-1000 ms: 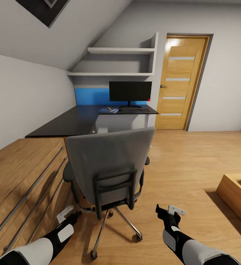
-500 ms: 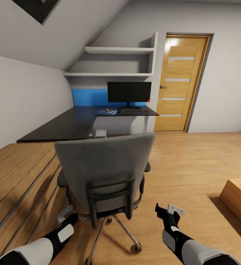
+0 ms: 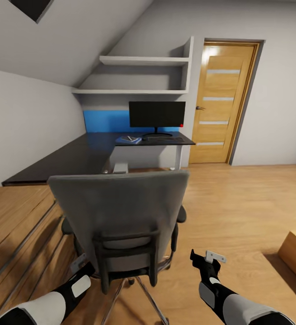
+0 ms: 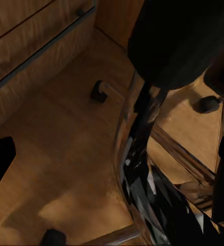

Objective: In the bedroom, organize the workspace by keeping the computer under the desk, ensuring the monitor is on the desk, placing the keyboard on the desk next to the monitor, placing the mouse on the desk next to the keyboard, moving the folder from the swivel chair onto the desk next to the mouse, stacking the notebook on top of the folder with the pen on top of the notebook, and positioning the swivel chair next to the desk.

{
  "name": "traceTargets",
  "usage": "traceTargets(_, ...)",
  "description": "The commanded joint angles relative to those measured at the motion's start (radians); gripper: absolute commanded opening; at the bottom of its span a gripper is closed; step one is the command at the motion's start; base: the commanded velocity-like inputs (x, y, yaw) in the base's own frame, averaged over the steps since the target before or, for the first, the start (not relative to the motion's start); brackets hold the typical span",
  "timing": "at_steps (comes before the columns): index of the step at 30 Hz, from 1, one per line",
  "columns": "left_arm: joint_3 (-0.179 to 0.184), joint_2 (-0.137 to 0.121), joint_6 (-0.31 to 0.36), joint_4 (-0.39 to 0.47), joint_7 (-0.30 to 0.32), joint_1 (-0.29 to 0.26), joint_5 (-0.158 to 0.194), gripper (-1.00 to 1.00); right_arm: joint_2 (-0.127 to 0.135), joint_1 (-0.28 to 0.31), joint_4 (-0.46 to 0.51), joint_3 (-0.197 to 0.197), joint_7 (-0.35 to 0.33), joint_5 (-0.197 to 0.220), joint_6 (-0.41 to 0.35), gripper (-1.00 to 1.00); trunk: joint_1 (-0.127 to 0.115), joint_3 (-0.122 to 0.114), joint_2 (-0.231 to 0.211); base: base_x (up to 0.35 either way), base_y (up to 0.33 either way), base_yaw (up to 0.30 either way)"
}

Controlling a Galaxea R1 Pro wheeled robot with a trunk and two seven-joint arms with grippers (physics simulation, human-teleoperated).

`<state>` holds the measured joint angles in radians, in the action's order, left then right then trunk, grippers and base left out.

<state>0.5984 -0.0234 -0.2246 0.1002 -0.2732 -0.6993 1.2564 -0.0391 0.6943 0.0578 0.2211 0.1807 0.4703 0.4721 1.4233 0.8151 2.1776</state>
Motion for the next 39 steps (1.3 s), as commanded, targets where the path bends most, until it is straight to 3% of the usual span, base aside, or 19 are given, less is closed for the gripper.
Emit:
traceTargets(1, 0.023, 0.0, 0.001, 0.004, -0.004, 0.0, 0.005, 1.0, 0.0, 0.001, 0.0, 0.009, 0.005, 0.006, 0.002, 1.0, 0.0, 0.001, 0.0, 0.318, -0.074, 0.0)
traceTargets(10, 0.024, 0.002, 0.001, 0.004, -0.004, 0.0, 0.005, 1.0, -0.001, 0.001, -0.001, 0.01, 0.005, 0.005, 0.002, 1.0, 0.0, 0.0, 0.0, 0.318, -0.082, -0.018)
traceTargets(26, 0.033, 0.003, 0.001, 0.005, -0.004, 0.0, 0.005, 1.0, -0.001, 0.001, -0.001, 0.009, 0.006, 0.005, 0.002, 1.0, 0.0, -0.014, 0.0, 0.277, -0.198, -0.151)
traceTargets(39, 0.033, 0.003, 0.002, 0.005, -0.001, 0.0, 0.005, 1.0, -0.001, 0.001, -0.001, 0.009, 0.005, 0.005, 0.002, 1.0, 0.0, -0.015, 0.0, -0.104, -0.049, -0.005)
